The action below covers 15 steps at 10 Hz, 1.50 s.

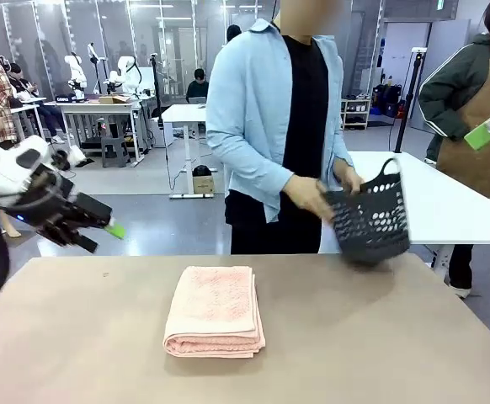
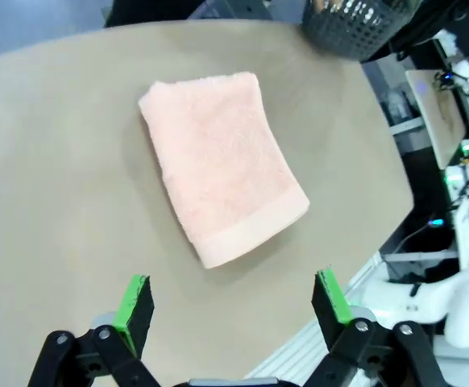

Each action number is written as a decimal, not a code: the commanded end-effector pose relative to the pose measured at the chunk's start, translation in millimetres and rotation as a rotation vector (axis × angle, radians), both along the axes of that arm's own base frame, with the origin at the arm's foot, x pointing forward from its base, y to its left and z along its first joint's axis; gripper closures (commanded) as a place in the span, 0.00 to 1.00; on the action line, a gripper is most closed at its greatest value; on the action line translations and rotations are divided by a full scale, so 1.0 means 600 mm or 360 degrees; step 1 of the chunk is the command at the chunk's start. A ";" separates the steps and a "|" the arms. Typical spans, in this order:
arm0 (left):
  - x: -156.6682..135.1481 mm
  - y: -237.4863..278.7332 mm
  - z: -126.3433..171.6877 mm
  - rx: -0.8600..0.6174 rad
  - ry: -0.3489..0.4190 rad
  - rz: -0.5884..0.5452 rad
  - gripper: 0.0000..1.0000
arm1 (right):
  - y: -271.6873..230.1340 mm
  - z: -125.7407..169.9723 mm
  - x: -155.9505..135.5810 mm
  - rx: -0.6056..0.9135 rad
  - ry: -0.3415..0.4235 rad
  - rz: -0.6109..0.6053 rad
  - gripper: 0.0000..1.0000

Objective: Fold the towel.
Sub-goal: Pick up the 100 cm Hotel Towel and place it on the left side of the table.

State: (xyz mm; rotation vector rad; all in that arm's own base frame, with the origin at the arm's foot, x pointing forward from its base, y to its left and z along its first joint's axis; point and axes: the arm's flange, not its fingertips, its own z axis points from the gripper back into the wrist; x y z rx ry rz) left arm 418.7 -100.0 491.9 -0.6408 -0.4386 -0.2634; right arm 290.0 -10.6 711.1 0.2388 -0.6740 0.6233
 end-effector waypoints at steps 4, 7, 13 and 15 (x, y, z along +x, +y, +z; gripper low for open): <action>0.059 -0.048 -0.131 -0.0354 0.0230 0.0045 0.00 | -0.002 0.000 0.001 -0.0007 0.0015 -0.0014 0.00; 0.085 -0.058 -0.204 -0.0427 0.0297 0.0093 0.00 | -0.002 0.000 0.001 -0.0007 0.0015 -0.0014 0.00; 0.130 -0.086 -0.318 -0.0508 0.0351 0.0229 0.00 | -0.002 0.000 0.001 -0.0007 0.0015 -0.0014 0.00; 0.136 -0.088 -0.336 -0.0617 0.0401 0.0259 0.00 | -0.002 0.000 0.001 -0.0007 0.0015 -0.0014 0.00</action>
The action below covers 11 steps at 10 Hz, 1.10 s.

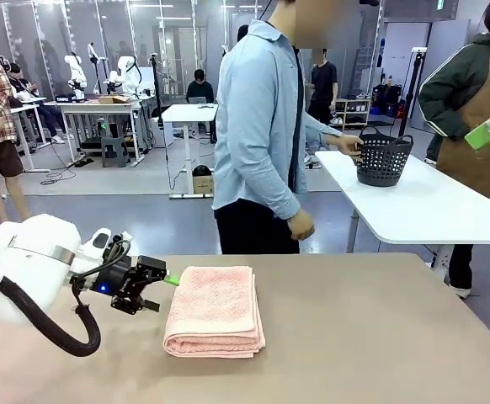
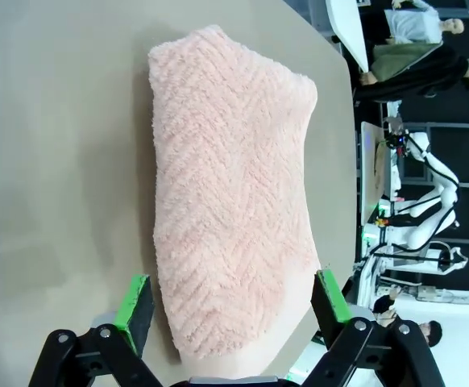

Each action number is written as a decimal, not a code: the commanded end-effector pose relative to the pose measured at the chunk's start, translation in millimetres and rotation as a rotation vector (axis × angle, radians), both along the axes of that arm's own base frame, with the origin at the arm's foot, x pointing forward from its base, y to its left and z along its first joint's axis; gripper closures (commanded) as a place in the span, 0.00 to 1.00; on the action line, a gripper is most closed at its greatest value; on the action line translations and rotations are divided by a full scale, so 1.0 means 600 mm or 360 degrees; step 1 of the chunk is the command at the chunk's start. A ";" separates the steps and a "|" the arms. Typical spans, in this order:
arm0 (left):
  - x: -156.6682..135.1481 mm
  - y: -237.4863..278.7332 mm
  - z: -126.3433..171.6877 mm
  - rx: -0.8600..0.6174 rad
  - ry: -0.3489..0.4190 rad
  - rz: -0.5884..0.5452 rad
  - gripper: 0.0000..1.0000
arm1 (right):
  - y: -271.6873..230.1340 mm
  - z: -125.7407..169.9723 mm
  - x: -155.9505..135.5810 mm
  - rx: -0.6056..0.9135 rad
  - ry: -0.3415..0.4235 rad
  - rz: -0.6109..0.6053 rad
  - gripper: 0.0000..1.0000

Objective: Fold the towel.
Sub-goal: Pick up the 100 cm Hotel Towel and place it on the left side of the table.

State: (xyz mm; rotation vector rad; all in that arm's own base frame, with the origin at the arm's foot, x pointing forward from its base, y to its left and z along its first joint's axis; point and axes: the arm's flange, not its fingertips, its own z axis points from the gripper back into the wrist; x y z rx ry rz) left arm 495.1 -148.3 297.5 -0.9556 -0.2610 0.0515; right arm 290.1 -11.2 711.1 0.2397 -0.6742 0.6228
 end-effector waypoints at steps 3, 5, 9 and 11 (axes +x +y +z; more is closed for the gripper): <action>0.013 -0.024 -0.042 -0.0127 0.0032 0.0032 0.00 | -0.001 0.000 0.001 -0.0008 0.0015 -0.0014 0.00; 0.016 -0.030 -0.053 -0.0191 0.0056 0.0033 0.00 | -0.001 0.000 0.001 -0.0008 0.0015 -0.0014 0.00; 0.016 -0.049 -0.065 -0.0258 0.0104 -0.0013 0.24 | -0.001 0.000 0.001 -0.0008 0.0015 -0.0014 0.00; 0.016 -0.057 -0.072 -0.0267 0.0127 -0.0030 0.68 | -0.001 0.000 0.001 -0.0008 0.0015 -0.0014 0.00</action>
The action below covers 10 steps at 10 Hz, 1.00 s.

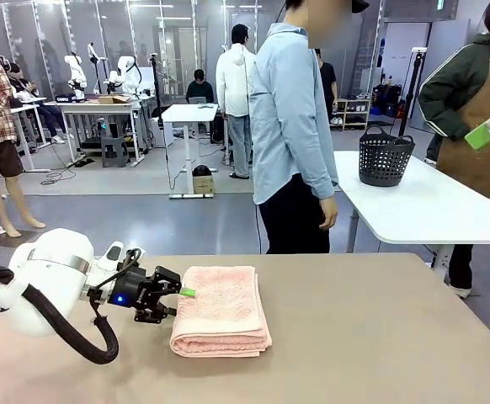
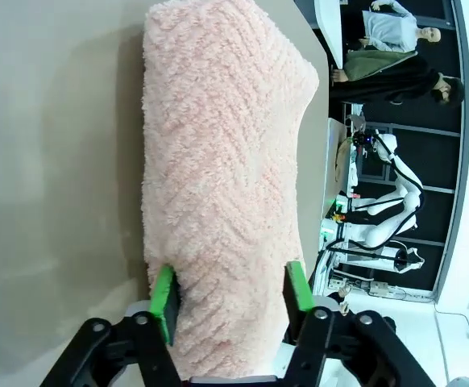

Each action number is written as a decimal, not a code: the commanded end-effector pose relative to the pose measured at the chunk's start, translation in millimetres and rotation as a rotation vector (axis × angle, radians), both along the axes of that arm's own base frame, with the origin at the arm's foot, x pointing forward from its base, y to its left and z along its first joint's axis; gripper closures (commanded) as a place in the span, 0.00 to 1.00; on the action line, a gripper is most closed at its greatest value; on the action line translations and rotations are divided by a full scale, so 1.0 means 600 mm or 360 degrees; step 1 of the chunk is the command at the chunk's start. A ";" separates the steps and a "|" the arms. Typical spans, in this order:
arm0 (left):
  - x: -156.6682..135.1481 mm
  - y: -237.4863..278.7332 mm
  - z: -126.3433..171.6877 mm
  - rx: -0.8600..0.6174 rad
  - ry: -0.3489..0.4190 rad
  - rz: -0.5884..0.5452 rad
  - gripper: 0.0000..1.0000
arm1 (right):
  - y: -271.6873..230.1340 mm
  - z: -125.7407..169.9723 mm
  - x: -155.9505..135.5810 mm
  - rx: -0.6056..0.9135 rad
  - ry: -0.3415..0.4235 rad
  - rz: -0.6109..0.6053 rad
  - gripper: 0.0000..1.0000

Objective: Fold the towel.
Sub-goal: Pick up the 100 cm Hotel Towel and place it on the left side of the table.

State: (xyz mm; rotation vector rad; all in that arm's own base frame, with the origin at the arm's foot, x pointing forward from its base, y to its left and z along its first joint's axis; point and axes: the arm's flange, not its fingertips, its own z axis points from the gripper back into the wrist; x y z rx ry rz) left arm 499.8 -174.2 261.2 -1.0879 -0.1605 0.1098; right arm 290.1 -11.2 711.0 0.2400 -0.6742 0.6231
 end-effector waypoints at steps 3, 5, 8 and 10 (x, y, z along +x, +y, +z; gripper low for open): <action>0.011 -0.015 -0.009 -0.0046 -0.0047 -0.0016 1.00 | -0.001 0.000 0.001 -0.0009 0.0014 -0.0014 0.00; 0.014 -0.015 -0.003 -0.0032 -0.0061 -0.0020 1.00 | -0.001 0.000 0.001 -0.0009 0.0014 -0.0014 0.00; 0.022 -0.017 0.008 0.0019 -0.0091 -0.0030 1.00 | -0.001 0.000 0.001 -0.0009 0.0014 -0.0014 0.00; 0.012 -0.009 0.006 -0.0004 -0.0025 -0.0019 1.00 | -0.001 0.000 0.001 -0.0009 0.0014 -0.0014 0.00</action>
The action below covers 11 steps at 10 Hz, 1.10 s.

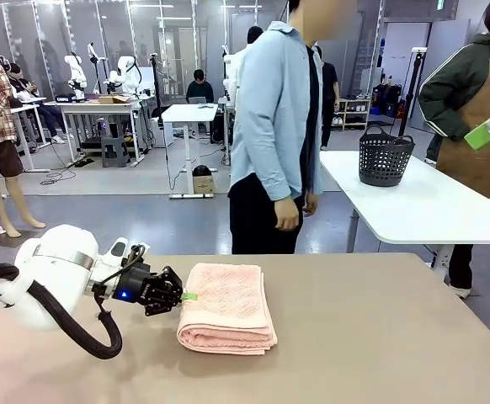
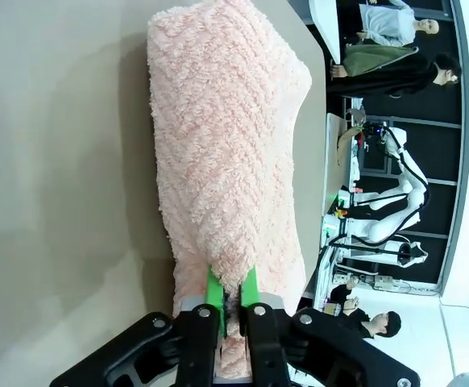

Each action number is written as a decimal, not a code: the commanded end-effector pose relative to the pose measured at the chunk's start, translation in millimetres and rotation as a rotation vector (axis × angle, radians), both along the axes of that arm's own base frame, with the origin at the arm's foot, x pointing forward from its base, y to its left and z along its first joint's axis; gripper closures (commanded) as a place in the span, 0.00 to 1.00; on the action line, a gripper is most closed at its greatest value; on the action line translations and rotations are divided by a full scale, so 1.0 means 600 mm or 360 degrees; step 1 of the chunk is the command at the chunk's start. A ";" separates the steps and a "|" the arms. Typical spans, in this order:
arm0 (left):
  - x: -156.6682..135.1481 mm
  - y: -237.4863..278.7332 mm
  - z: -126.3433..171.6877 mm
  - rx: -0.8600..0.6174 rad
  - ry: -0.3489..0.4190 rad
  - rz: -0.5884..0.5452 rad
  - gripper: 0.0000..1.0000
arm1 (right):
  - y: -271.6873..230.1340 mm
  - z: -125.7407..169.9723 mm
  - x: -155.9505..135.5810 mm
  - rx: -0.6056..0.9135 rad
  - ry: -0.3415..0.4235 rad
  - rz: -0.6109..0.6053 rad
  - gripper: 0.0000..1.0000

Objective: Fold the towel.
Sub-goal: Pick up the 100 cm Hotel Towel and place it on the left side of the table.

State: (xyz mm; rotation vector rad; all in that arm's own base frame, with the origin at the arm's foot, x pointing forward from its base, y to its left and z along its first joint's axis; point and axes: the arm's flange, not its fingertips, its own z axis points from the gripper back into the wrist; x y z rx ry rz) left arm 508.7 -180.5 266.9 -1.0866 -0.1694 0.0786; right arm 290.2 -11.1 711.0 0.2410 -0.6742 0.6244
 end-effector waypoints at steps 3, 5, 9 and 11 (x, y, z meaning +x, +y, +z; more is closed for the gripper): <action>-0.003 0.001 -0.003 -0.0011 0.0011 0.0014 1.00 | -0.001 0.000 0.001 -0.0009 0.0014 -0.0017 0.00; -0.003 0.001 -0.003 -0.0011 0.0011 0.0014 1.00 | -0.001 0.000 0.001 -0.0009 0.0014 -0.0017 0.00; 0.000 0.088 0.024 -0.0003 0.0031 -0.0133 0.91 | -0.001 0.000 0.001 -0.0009 0.0014 -0.0017 0.00; -0.012 0.170 0.028 -0.0008 0.0004 -0.0127 0.91 | -0.001 0.000 0.001 -0.0009 0.0014 -0.0017 0.00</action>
